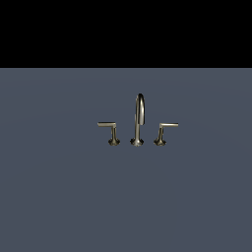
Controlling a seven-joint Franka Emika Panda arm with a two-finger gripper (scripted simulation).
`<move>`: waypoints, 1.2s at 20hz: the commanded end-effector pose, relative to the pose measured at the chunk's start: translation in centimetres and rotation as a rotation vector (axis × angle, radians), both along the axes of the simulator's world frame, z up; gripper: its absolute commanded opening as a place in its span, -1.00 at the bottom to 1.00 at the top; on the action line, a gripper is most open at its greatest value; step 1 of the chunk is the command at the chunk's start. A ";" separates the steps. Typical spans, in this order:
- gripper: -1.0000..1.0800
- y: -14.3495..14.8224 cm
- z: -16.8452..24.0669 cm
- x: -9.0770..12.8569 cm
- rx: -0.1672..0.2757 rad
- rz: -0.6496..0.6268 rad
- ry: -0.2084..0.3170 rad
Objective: Turn on the faucet by rotating a designated handle.
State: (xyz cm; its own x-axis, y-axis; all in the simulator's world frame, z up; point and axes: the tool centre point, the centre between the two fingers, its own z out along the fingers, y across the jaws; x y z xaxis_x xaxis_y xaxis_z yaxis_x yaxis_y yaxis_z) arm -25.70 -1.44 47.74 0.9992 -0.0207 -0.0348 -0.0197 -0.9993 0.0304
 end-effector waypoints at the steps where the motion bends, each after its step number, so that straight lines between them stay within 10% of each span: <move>1: -1.00 0.0 0.0 0.0 0.000 0.000 0.000; 24: -1.00 0.8 -0.9 3.5 0.018 -0.049 -0.008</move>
State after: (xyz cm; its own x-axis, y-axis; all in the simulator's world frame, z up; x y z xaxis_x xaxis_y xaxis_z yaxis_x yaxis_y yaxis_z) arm -22.76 -0.48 47.07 0.9984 -0.0482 -0.0282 -0.0478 -0.9988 0.0120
